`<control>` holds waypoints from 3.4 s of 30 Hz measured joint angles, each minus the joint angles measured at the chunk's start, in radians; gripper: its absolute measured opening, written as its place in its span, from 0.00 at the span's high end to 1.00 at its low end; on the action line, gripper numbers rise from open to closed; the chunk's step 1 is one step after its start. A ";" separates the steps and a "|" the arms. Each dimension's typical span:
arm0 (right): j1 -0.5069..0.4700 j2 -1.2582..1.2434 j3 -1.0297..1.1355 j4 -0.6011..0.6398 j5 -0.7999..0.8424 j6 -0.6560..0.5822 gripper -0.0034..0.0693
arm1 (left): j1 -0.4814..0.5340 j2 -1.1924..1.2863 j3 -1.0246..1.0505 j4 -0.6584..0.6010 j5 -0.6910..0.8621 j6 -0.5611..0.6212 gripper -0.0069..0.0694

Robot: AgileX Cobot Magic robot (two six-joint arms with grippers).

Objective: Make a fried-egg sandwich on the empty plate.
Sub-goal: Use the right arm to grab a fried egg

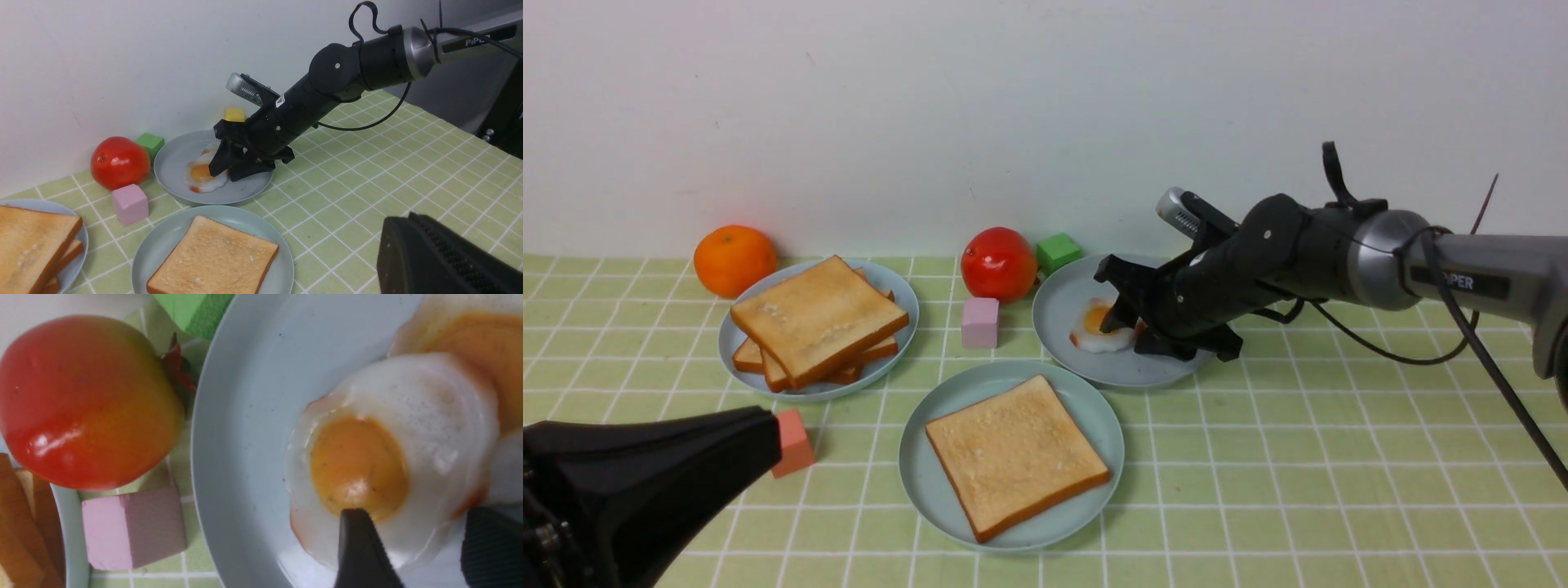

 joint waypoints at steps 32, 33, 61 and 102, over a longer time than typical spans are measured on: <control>-0.031 -0.166 0.001 -0.187 0.248 -0.145 0.97 | 0.000 0.000 0.000 -0.022 0.037 0.000 0.93; -0.030 -0.165 0.001 -0.189 0.261 -0.145 0.97 | 0.000 0.000 0.000 -0.022 0.037 0.000 0.93; -0.005 0.064 -0.188 -0.080 0.235 -0.033 0.36 | 0.000 0.000 0.000 -0.022 0.056 0.000 0.93; -0.002 0.099 -0.197 -0.080 0.149 -0.303 0.95 | 0.000 0.000 0.000 -0.040 0.068 0.000 0.91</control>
